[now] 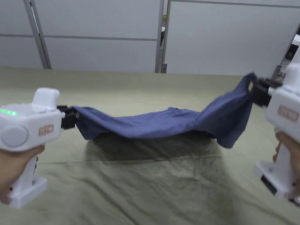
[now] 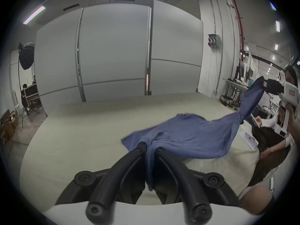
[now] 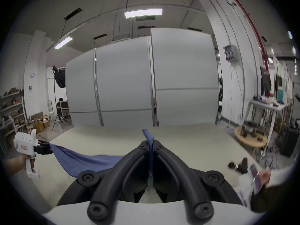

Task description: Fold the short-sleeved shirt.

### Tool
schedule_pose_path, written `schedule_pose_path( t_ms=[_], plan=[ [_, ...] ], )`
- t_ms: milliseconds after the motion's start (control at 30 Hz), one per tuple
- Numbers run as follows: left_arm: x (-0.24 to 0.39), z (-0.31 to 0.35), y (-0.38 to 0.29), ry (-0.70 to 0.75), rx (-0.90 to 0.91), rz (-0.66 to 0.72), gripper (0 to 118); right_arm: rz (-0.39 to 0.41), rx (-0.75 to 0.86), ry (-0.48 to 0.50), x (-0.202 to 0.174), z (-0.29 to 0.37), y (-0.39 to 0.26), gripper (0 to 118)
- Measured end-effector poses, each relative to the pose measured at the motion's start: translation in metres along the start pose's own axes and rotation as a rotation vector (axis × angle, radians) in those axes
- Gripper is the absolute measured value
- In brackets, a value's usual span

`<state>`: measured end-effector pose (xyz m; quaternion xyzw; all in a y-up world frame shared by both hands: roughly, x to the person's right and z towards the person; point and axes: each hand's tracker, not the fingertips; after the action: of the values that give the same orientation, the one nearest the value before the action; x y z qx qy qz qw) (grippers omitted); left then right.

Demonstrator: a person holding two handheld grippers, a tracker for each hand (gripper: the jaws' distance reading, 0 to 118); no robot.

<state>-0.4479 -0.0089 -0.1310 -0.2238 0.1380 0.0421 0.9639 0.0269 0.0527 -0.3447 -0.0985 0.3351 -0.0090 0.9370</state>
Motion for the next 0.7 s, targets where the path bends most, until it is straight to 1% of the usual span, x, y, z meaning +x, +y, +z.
schedule_pose_path(
  t_ms=[67,133,167,200,233,267,300,333,367,400,467,533,667,700],
  plan=[
    [0.014,0.02,-0.028,0.006,-0.021,-0.02,6,-0.047,-0.028,-0.009,-0.002,0.025,-0.035,4],
    [0.025,0.035,-0.055,0.007,-0.042,-0.025,6,-0.068,-0.055,-0.015,-0.006,0.048,-0.065,4],
    [0.03,0.044,-0.068,0.008,-0.048,-0.026,6,-0.104,-0.073,-0.038,-0.007,0.061,-0.082,4],
    [0.036,0.053,-0.083,0.011,-0.055,-0.013,6,-0.134,-0.089,-0.029,-0.006,0.074,-0.096,4],
    [0.039,0.061,-0.096,0.005,-0.063,0.01,6,-0.136,-0.098,-0.028,-0.006,0.086,-0.108,4],
    [0.043,0.068,-0.111,-0.005,-0.081,0.044,6,-0.13,-0.089,-0.047,-0.002,0.094,-0.122,4],
    [0.034,0.069,-0.128,-0.011,-0.109,0.064,6,-0.134,-0.104,-0.057,-0.002,0.107,-0.134,4],
    [0.035,0.074,-0.141,-0.004,-0.118,0.058,6,-0.145,-0.123,-0.059,0.0,0.118,-0.143,4],
    [0.036,0.079,-0.155,0.015,-0.135,0.059,6,-0.139,-0.129,-0.061,0.0,0.131,-0.154,4],
    [0.036,0.084,-0.167,0.028,-0.148,0.062,6,-0.129,-0.133,-0.087,0.001,0.142,-0.164,4],
    [0.032,0.092,-0.193,0.034,-0.174,0.101,6,-0.148,-0.155,-0.075,0.004,0.164,-0.18,4],
    [0.029,0.103,-0.211,0.067,-0.186,0.137,6,-0.153,-0.177,-0.086,0.005,0.181,-0.196,4],
    [0.023,0.119,-0.244,0.084,-0.23,0.126,6,-0.12,-0.275,-0.07,0.007,0.194,-0.231,4],
    [0.041,0.126,-0.25,0.091,-0.246,0.115,6,-0.098,-0.294,-0.071,0.006,0.194,-0.241,4]
  ],
)
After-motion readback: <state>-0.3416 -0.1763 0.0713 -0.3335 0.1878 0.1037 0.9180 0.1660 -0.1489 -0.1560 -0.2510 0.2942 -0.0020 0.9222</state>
